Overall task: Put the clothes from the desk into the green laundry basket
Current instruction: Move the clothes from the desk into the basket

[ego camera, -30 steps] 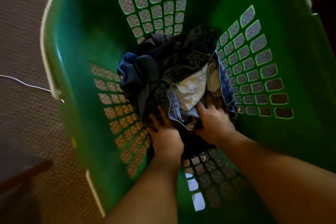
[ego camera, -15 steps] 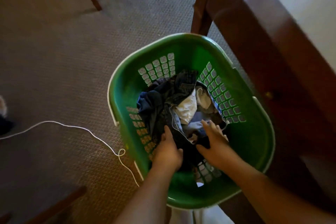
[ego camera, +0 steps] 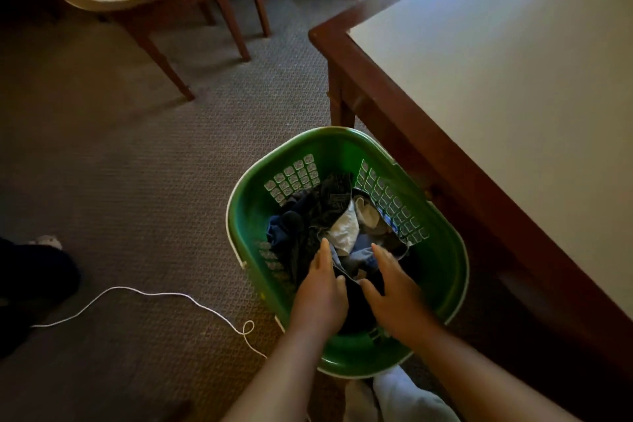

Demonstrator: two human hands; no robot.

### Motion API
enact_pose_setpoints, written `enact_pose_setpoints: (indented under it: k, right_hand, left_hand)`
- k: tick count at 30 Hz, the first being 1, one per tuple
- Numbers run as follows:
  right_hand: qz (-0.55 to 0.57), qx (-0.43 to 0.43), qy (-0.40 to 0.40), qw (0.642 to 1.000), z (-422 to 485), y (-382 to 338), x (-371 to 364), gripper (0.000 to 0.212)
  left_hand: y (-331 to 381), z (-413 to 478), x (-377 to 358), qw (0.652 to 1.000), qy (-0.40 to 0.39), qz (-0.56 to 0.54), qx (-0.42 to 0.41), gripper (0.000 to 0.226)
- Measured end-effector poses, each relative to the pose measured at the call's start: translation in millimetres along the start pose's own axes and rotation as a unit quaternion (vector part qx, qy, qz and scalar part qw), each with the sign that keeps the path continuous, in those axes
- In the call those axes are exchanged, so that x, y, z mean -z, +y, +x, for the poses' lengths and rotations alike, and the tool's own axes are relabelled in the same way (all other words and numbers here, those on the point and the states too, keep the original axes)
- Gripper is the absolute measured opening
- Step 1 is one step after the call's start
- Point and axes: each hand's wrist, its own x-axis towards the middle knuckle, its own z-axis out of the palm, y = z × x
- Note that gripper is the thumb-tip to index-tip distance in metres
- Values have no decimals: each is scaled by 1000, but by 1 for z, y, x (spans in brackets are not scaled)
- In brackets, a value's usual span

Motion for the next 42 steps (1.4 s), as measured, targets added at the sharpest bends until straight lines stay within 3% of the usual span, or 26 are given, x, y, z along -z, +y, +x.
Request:
enact_pose_setpoints:
  k: [12,19,25,30,34,38,40,42]
  right_hand:
    - [66,-29,12,997,5,-16,16,69]
    - [70,-108,82,988,26,-11,14,72]
    - [41,-201,136,969,37,-9,-19,84]
    - [-29,-248,99,963,56,3,-64,119]
    - [-97,-255,78,959,77,24,-87,143]
    - [-166,-209,47,963,98,50,-116,159]
    - [-139,-221,48,964,104,63,-134,165]
    - [-141,-240,53,959,107,71,-148,169]
  left_hand:
    - [28,24,48,984,-48,148,-84,78]
    - [29,74,62,952,-122,235,-152,86]
    - [21,136,82,876,-184,351,-276,93]
    - [19,188,81,793,-201,449,-361,114]
    - [5,230,46,726,-216,544,-361,148]
    - [-31,264,11,665,-246,624,-329,160]
    - [-53,278,-1,653,-234,636,-339,162]
    - [-70,288,-10,662,-217,626,-351,163]
